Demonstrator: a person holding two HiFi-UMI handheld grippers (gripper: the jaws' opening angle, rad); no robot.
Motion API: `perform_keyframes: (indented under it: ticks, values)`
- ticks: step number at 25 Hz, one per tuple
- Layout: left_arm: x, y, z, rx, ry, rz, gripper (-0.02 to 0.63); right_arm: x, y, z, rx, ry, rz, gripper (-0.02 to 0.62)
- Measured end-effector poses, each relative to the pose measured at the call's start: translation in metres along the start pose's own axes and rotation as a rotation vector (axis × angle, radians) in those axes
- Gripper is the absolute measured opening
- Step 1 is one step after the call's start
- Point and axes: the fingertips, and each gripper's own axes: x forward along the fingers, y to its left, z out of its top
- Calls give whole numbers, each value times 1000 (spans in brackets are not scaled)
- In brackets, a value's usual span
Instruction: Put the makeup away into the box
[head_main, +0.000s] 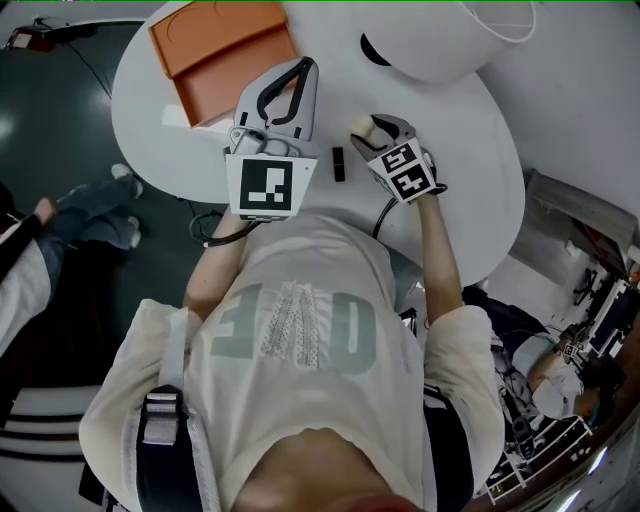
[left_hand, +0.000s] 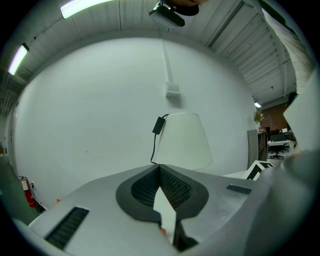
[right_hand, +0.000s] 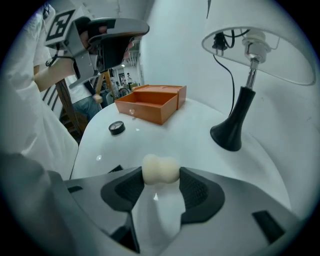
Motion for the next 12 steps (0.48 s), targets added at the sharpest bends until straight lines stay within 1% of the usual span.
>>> perform_keyframes:
  ticks: [2, 5, 9, 12]
  values:
    - [-3, 0, 1, -1, 4, 6, 8, -12, -7, 20, 6, -66, -33, 225]
    - [-6, 1, 1, -8, 21, 16, 8, -42, -16, 67, -4, -210, -92, 225]
    - [-10, 7, 15, 9, -26, 34, 8, -96, -15, 137, -13, -446, -141, 225]
    - [-13, 11, 25, -11, -48, 51, 8, -138, -2, 176, -9, -616, -141, 225]
